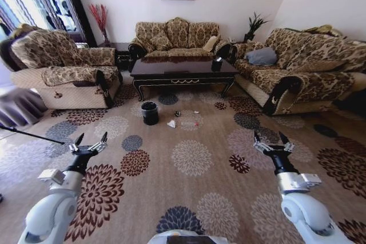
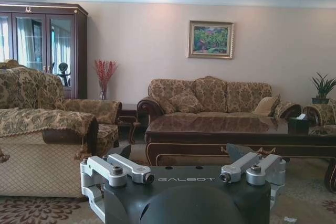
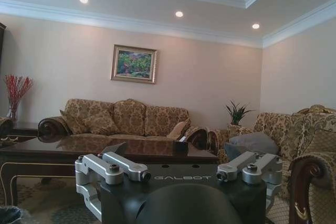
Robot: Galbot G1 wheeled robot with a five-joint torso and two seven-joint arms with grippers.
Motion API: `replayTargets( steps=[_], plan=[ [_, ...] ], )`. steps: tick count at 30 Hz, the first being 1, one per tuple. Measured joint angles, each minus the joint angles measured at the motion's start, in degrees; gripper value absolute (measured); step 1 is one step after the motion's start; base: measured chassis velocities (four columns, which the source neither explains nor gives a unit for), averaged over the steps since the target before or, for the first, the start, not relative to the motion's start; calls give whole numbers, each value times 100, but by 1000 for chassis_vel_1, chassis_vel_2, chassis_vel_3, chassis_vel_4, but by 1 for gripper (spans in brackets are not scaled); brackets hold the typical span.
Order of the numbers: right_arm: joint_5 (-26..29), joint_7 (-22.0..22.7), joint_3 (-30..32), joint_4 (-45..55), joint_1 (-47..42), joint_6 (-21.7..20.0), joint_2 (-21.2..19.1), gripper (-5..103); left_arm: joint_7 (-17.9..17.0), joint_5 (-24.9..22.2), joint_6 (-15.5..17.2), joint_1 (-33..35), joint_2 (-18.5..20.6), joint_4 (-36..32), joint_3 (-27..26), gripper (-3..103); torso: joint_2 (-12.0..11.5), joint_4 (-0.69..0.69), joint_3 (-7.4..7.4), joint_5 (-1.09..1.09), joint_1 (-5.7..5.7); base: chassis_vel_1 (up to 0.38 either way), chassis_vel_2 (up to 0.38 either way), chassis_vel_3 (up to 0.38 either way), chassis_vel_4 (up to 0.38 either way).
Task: Move to the front of the table and pick up the trash from the floor, then place it into the trash bin.
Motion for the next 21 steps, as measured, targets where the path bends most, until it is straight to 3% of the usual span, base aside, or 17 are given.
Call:
replayTargets(
  steps=[15,21],
  plan=[
    [12,-3,-38,-38,76,7,-40,100,-1,-11,12,33,60,-54,-74,100,-390,0,-227,0,-162,0,0,0,0],
    [56,6,17,46,50,7,-106,100,-22,-218,93,-27,166,-342,-288,100,-556,0,-319,0,-236,0,0,0,0]
  ],
)
